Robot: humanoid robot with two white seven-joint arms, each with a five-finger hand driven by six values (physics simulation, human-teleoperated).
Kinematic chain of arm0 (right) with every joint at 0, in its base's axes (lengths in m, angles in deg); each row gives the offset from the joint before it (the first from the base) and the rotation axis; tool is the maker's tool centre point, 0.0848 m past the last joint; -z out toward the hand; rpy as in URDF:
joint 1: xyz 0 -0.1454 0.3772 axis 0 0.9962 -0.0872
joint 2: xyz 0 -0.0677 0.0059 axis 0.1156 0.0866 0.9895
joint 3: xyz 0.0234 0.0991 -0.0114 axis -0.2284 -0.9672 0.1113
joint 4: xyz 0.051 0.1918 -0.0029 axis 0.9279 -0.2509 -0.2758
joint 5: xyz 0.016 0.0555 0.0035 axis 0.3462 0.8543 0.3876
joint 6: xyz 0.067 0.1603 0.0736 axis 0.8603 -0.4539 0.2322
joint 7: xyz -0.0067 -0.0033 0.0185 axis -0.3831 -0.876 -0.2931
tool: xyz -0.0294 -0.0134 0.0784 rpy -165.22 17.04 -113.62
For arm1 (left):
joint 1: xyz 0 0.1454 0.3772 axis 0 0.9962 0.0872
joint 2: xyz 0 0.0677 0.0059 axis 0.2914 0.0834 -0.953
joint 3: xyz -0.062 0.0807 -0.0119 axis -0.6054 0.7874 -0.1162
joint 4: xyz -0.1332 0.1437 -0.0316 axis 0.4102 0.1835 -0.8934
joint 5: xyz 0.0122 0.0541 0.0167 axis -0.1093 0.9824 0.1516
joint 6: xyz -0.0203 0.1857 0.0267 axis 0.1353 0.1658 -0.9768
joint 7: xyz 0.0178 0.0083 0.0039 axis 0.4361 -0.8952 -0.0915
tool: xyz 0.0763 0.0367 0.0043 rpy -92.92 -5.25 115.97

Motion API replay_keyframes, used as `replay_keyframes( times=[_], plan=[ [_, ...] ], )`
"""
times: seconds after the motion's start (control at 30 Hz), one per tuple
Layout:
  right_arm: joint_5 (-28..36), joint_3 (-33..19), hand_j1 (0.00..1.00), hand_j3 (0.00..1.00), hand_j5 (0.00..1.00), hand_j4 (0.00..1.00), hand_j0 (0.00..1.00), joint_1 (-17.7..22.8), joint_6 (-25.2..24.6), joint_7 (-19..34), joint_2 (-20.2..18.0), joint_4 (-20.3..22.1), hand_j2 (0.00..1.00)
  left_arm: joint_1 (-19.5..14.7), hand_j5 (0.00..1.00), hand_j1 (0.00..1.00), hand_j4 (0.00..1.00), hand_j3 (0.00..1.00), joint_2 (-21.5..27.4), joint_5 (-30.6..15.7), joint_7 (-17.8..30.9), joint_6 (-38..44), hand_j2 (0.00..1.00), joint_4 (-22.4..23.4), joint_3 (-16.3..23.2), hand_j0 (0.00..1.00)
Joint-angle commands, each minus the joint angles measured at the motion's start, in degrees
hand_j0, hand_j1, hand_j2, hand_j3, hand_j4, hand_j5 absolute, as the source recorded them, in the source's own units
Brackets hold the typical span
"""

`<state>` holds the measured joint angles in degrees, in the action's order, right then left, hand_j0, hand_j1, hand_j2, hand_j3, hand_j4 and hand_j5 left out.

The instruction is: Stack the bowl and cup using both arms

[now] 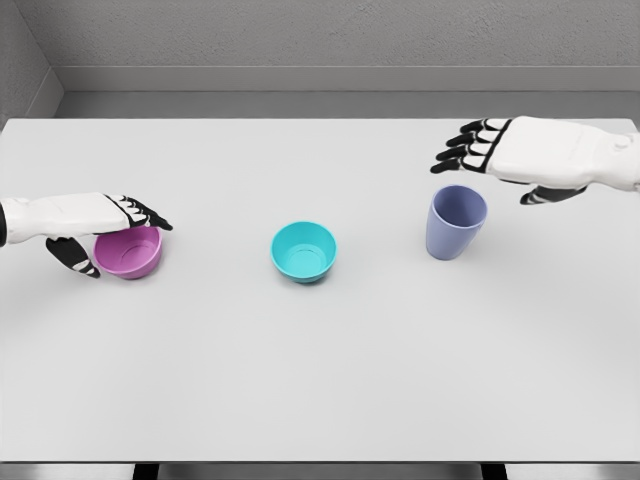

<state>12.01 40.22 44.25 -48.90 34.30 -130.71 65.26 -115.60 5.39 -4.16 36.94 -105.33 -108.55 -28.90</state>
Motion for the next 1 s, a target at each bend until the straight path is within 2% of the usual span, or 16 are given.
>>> replay_keyframes(
  times=[0.0,0.3,0.53,0.97],
  plan=[
    [-0.49,0.11,1.00,1.00,1.00,1.00,1.00,0.00,-0.15,-0.03,0.66,-0.15,1.00,0.00,1.00,1.00,1.00,1.00,-0.05,-0.34,-0.01,0.12,1.00,0.80,-0.05,1.00],
    [-4.54,0.90,1.00,1.00,1.00,1.00,1.00,-0.18,-0.15,-0.03,2.06,-1.03,1.00,0.00,1.00,1.00,1.00,1.00,-1.20,0.62,-0.01,0.12,1.00,0.98,-0.05,1.00],
    [-5.41,2.92,1.00,1.00,1.00,1.00,1.00,-0.53,-0.15,-0.03,2.77,-1.82,1.00,0.00,1.00,1.00,1.00,1.00,-1.20,0.71,-0.01,0.12,1.00,1.24,-0.05,1.00],
    [-6.91,3.72,1.00,1.00,1.00,1.00,1.00,-0.70,-0.15,-0.03,4.79,-3.93,1.00,0.09,1.00,1.00,1.00,1.00,-1.99,0.98,-0.01,0.12,1.00,3.26,-0.23,1.00]
  ],
)
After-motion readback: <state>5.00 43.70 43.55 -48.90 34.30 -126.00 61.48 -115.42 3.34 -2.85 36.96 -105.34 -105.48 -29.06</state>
